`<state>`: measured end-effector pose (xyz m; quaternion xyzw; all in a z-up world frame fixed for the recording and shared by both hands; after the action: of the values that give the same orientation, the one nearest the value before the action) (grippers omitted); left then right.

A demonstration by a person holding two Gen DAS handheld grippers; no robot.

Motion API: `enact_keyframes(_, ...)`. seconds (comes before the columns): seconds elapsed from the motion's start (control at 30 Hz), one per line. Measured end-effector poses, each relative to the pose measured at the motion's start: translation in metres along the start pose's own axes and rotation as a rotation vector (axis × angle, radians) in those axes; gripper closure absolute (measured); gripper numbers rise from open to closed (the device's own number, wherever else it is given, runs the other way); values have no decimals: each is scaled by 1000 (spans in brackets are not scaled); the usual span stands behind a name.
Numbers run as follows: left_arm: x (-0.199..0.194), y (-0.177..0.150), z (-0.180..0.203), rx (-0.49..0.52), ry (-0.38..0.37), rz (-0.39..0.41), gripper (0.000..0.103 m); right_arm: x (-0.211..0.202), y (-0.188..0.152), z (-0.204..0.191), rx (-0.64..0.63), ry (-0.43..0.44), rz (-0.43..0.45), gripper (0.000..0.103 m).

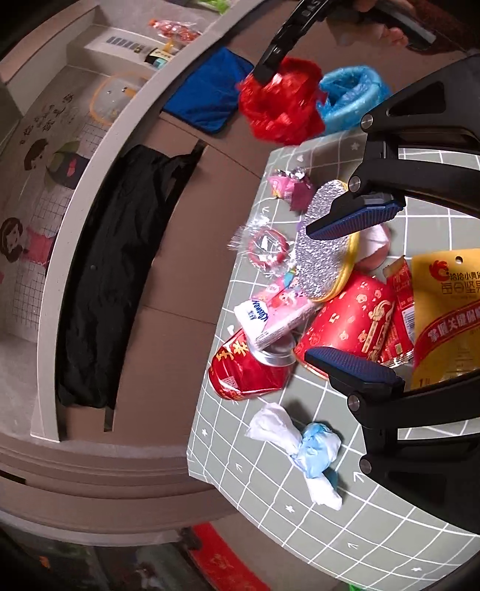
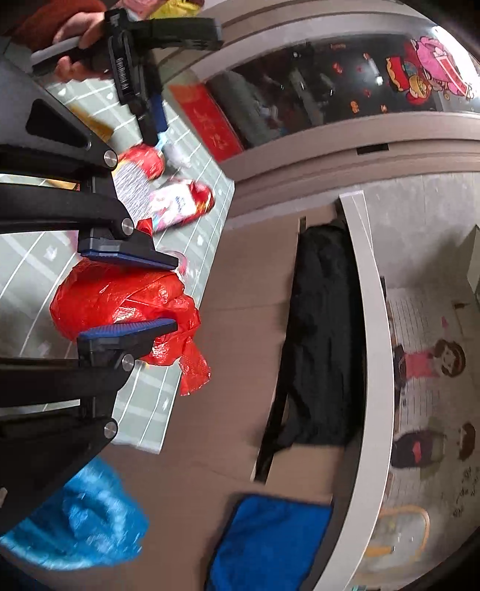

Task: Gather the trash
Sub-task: 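Lift the red bag with the right tool while the left tool grasps the red paper cup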

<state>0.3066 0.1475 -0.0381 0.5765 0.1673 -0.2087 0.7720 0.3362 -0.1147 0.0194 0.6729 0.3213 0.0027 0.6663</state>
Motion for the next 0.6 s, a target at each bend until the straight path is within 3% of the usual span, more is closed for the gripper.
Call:
enact_keyframes(0.13,4,-7,-5,-44,57,-9,43,-15,-20,15,21,-8,-24,79)
enact_keyframes(0.27,8,-1,-13,-90,55,-23,47,-24,-36,23,13,-34,-26,79)
enact_keyframes(0.4,-6,-2,-20,-67,100,-12,47,-30,-56,28,60,-14,-47,79)
enact_keyframes(0.6,-17,-43,-42,-21,98,-97,47,-30,-76,23,69,3,-85,79)
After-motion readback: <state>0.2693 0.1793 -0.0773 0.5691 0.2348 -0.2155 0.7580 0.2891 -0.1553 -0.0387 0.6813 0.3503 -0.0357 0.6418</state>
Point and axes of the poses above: each gripper's, at about its wrist camera, not at the fingertips, and x roughly the way its jaws point, z to its right, y to its top, the point moved 4 cm from there along x, roughly the way its jaws point, and after that the axes turned 9 degrees about z, right-handed, at the moved point
